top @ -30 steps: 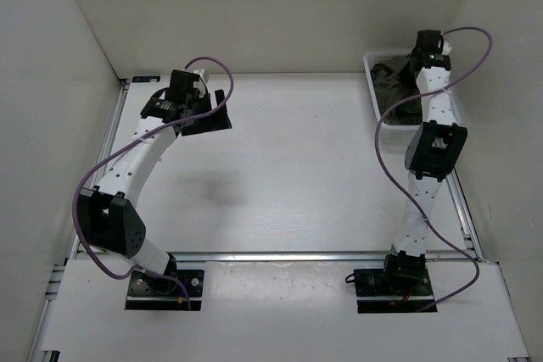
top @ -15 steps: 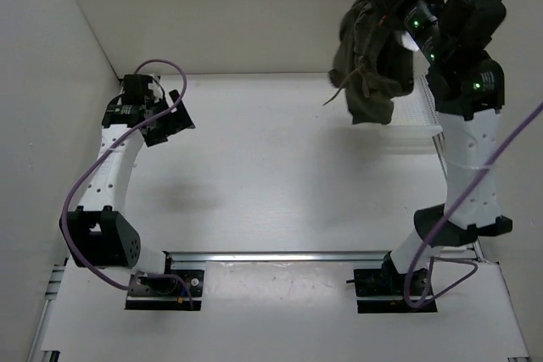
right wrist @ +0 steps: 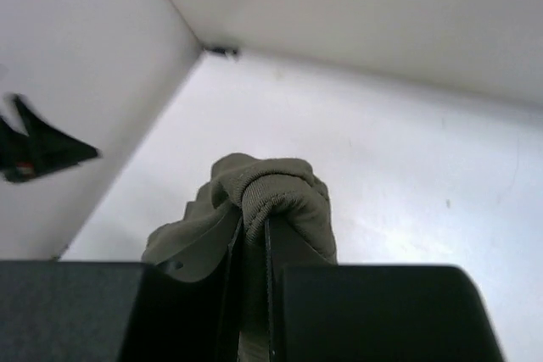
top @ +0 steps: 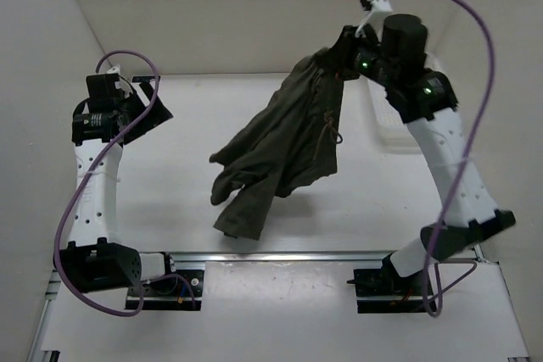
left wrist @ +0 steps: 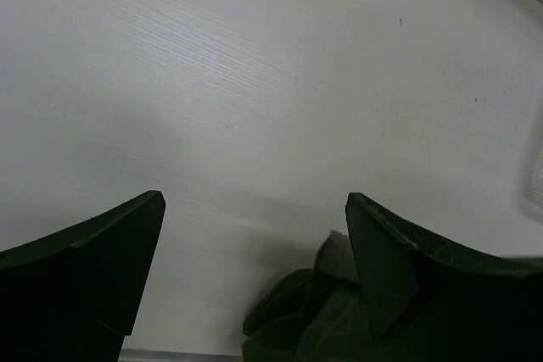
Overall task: Fold and stack the shorts
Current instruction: Move the shorts to the center of the board, then flatten the shorts out
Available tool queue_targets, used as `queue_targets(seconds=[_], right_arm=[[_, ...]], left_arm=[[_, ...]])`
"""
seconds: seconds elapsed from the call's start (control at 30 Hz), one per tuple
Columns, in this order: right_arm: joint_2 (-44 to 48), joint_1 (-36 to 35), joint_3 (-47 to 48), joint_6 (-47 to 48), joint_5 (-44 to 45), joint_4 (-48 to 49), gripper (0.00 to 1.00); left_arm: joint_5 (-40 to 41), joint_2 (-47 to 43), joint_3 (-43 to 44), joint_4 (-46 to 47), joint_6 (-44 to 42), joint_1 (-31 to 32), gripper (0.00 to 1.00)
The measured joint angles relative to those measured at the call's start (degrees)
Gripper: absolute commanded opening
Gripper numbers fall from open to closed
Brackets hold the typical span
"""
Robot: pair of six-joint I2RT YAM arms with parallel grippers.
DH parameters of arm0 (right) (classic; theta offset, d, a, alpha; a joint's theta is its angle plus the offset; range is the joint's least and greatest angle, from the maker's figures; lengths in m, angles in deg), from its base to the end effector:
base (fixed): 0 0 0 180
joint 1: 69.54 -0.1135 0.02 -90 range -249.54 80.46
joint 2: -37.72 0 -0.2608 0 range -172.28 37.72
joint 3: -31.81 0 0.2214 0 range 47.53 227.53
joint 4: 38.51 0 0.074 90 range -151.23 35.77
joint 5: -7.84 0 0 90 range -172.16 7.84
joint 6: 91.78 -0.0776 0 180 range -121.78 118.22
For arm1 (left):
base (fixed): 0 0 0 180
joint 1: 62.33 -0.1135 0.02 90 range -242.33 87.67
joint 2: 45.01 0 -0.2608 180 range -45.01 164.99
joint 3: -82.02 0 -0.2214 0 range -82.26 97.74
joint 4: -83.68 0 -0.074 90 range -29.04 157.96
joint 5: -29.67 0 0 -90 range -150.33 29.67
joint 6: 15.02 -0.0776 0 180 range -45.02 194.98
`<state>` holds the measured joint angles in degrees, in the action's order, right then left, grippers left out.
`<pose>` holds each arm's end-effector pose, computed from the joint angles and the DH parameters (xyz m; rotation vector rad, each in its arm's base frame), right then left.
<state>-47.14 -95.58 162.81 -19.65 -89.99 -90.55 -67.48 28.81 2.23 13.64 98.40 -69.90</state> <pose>0.2650 0.1413 0.5174 -0.2280 1.7049 0.6880 0.2540 0.0240 0.3582 -0.5652 2.2733 -0.2831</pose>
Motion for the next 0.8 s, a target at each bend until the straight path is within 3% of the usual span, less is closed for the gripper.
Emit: queue_targets(seconds=[0.03, 0.07, 0.1, 0.23, 0.3, 0.4, 0.5, 0.67, 0.8], right_arm=[[-2.3, 0.7, -1.1, 0.0, -0.5, -0.3, 0.68], [-5.5, 1.7, -1.0, 0.0, -1.1, -0.7, 0.82], [-9.7, 2.5, 1.0, 0.4, -1.4, -2.5, 0.86], [-37.4, 4.7, 24.4, 1.8, 1.4, -13.9, 0.91], [-42.7, 5.3, 20.4, 1.6, 4.7, -15.8, 0.95], [-37.7, 6.3, -3.7, -0.7, 7.7, -14.6, 0.95], [-26.1, 7.7, -24.9, -3.8, 7.7, -12.8, 0.91], [-7.5, 9.5, -35.8, -7.0, 9.0, -6.7, 0.90], [-3.1, 10.4, -43.0, -8.6, 8.5, -1.0, 0.86]], left_arm=[[-0.1, 0.2, 0.0, -0.1, -0.3, 0.3, 1.00], [-0.2, 0.6, 0.0, -0.2, -0.5, 0.8, 1.00], [-0.2, 1.3, 0.0, -0.2, -0.7, 1.4, 1.00], [-1.1, 5.7, -0.3, -0.8, -1.2, 3.8, 1.00], [-1.0, 6.6, -2.7, -0.6, -1.2, 6.2, 1.00], [-1.4, 6.1, -8.4, 0.2, -0.3, 10.9, 1.00], [-1.8, 6.6, -14.6, 2.0, 1.6, 16.7, 1.00], [-3.7, 12.6, -18.9, 5.6, 5.3, 26.3, 1.00], [-4.7, 20.4, -18.4, 8.7, 7.1, 30.3, 1.00]])
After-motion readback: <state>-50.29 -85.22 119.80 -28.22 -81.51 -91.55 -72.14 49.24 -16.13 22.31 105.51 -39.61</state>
